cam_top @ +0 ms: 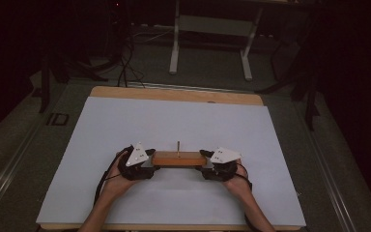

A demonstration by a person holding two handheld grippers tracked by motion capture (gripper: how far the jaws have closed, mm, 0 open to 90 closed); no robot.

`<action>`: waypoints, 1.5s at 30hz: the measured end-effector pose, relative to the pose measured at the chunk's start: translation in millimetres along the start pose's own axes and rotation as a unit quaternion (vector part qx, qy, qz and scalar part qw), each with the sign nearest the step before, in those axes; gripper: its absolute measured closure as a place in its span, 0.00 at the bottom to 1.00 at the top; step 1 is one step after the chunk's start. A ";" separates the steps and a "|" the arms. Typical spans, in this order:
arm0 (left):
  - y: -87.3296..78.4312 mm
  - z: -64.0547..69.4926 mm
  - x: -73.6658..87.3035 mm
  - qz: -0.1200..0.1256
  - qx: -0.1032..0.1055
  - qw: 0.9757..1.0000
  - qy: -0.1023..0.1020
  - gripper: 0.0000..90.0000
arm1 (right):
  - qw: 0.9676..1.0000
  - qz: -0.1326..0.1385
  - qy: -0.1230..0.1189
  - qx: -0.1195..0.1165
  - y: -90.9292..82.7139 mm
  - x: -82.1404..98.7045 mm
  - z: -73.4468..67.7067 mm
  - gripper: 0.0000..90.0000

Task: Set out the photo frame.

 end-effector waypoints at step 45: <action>17.0 -13.5 -9.4 -0.009 -0.033 0.999 0.015 0.55 | 1.000 -0.016 -0.008 0.006 11.0 6.1 14.8 0.60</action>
Point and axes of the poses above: each handheld gripper's, and its own axes: y roughly forward along the jaws, x roughly out of its underside, z roughly to its right, the point moved 10 cm from there along y, roughly forward along the jaws, and after that the axes turned 14 degrees about -y, right-handed, at the moved point
